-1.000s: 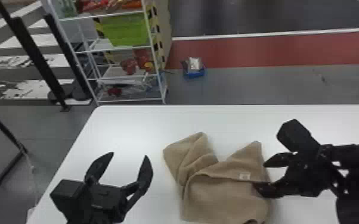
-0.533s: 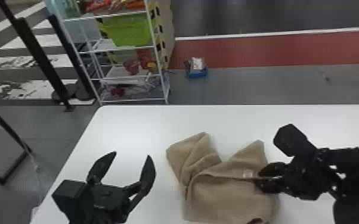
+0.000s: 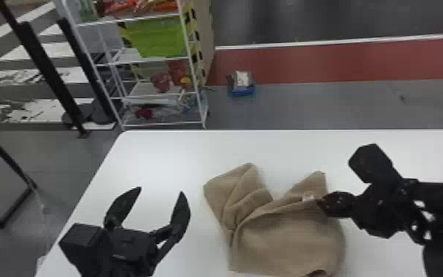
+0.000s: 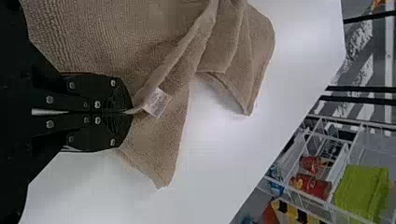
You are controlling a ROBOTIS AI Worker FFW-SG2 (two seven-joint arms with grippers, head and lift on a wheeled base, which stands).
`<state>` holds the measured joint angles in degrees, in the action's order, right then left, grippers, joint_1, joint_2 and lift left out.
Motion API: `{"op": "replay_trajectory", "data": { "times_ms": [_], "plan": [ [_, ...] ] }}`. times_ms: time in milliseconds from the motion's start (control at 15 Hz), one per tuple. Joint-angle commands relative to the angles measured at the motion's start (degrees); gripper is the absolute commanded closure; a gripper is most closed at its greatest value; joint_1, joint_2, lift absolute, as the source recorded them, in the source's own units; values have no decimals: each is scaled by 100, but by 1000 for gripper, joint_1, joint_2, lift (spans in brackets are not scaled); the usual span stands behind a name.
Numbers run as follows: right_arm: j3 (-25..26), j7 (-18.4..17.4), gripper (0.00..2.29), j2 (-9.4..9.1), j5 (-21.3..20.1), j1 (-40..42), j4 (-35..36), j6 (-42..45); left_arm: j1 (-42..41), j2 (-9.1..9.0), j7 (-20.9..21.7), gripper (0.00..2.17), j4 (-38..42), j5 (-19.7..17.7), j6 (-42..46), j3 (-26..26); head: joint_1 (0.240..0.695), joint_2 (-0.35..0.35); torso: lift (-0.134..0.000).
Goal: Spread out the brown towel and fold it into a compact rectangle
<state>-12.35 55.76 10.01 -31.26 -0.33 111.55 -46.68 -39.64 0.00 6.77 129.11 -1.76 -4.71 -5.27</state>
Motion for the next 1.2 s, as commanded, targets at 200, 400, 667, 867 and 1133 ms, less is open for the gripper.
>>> {"op": "replay_trajectory", "data": {
  "times_ms": [200, 400, 667, 867, 1133],
  "plan": [
    [1604, -171, 1480, -114, 1922, 350, 1352, -356, -17, -15, 0, 124, 27, 0, 0, -9, 695, 139, -124],
    [2694, 93, 1480, -96, 2827, 376, 1827, -760, -17, -15, 0, 124, 18, 0, 0, -18, 695, 108, -124],
    [3714, 295, 1480, -87, 3416, 490, 2319, -936, 0, -15, 0, 124, -9, -9, 0, -18, 695, 32, -124],
    [4663, 295, 1480, -70, 4101, 446, 2310, -1252, 9, -15, 0, 124, -44, -9, 0, -18, 695, -28, -124],
    [5437, 295, 1480, -43, 4497, 411, 2249, -1287, 18, -15, 0, 124, -44, -9, 0, -18, 695, -108, -124]
  ]
}}
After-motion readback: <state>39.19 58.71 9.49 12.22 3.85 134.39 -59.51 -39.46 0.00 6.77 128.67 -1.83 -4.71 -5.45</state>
